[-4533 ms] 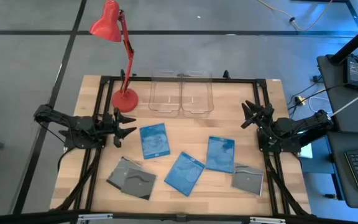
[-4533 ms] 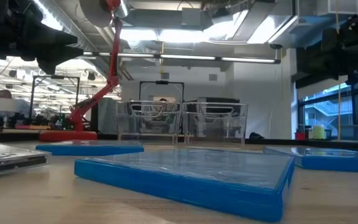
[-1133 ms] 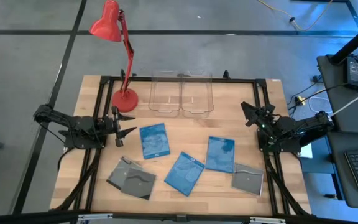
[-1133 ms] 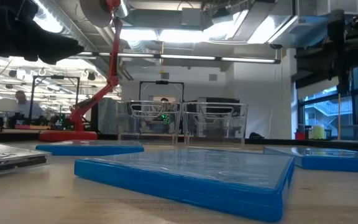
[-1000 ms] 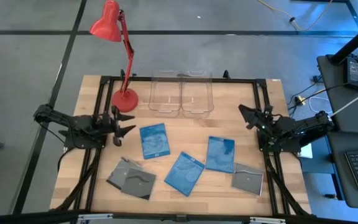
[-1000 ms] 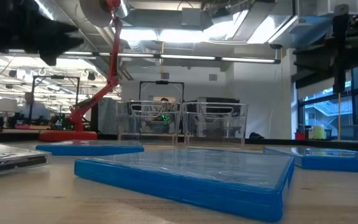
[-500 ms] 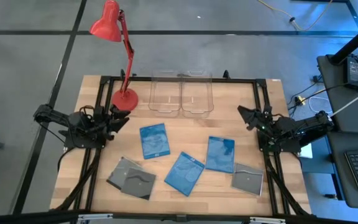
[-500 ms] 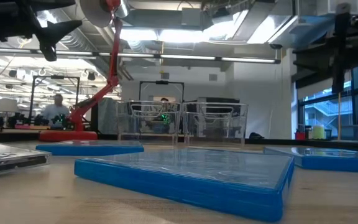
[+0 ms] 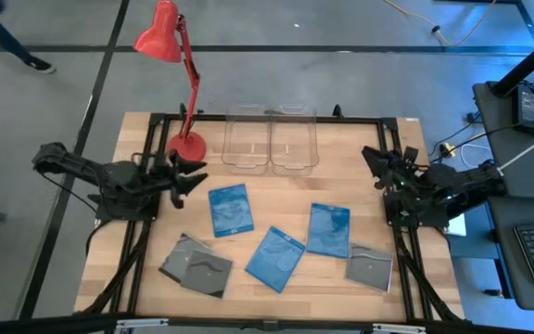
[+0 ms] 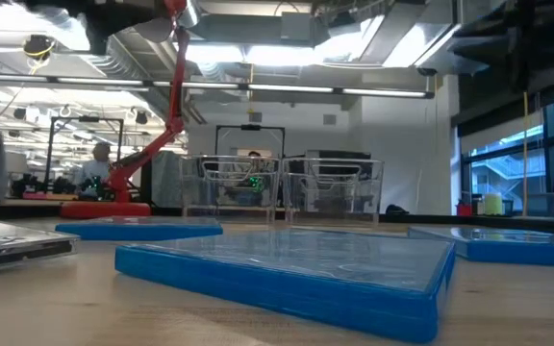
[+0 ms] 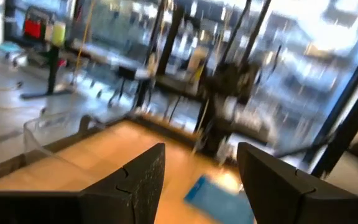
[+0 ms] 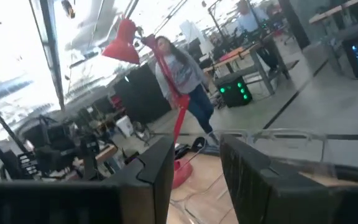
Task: Pick & place jewel cases by type
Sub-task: Put the left blue CD case into the left transparent bin
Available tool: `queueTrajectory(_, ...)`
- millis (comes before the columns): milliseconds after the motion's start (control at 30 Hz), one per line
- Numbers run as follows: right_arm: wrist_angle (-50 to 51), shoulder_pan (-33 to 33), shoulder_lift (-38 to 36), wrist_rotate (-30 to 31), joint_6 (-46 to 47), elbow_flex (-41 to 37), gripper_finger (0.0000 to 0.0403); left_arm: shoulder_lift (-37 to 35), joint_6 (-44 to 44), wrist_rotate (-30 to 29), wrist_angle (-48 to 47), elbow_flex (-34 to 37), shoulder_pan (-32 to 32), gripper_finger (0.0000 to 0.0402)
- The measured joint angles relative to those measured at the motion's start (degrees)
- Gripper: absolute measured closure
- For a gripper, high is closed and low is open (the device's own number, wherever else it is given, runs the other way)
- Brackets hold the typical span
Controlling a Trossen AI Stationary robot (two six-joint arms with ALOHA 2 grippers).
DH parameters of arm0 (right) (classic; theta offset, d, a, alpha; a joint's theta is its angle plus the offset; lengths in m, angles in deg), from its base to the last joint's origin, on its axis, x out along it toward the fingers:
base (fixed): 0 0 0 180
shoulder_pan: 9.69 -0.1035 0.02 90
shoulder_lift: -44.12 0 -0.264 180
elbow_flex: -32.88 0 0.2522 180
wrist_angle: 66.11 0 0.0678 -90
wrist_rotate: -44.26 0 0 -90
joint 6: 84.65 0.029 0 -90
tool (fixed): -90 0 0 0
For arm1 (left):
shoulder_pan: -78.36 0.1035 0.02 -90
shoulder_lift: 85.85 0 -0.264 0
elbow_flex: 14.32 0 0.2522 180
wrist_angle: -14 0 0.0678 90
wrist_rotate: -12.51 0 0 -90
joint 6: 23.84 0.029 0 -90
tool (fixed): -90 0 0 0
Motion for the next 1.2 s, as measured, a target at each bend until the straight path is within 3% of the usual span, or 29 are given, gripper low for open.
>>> queueTrajectory(267, 6.49, 0.00, 18.50, -7.63, 7.79, 10.70, 0.0270, 19.13, -13.00, 4.99, -33.45, -19.89, 4.70, 0.0214)
queueTrajectory(367, 7.46, 0.00, 27.03, -11.07, 10.58, 13.72, 0.0270, 25.64, -15.97, 7.56, -41.31, -24.18, 6.58, 0.0228)
queueTrajectory(633, 6.19, -0.04, 47.96, -22.25, 19.65, 20.56, 0.0270, 37.26, -21.01, 22.99, -44.33, -25.81, 9.08, 0.0276)
queueTrajectory(933, -0.63, 0.00, 67.14, -22.64, 22.35, 27.81, 0.0270, 43.60, -30.31, 24.76, -50.25, -25.78, 8.54, 0.0294)
queueTrajectory(1067, -6.94, 0.00, 75.60, -24.95, 18.15, 31.69, 0.0270, 44.47, -34.04, 24.70, -50.24, -25.78, 7.87, 0.0289)
queueTrajectory(1200, -6.75, 0.63, 82.98, -26.11, 16.23, 37.18, 0.0270, 45.16, -39.13, 25.05, -50.44, -25.78, 7.13, 0.0283)
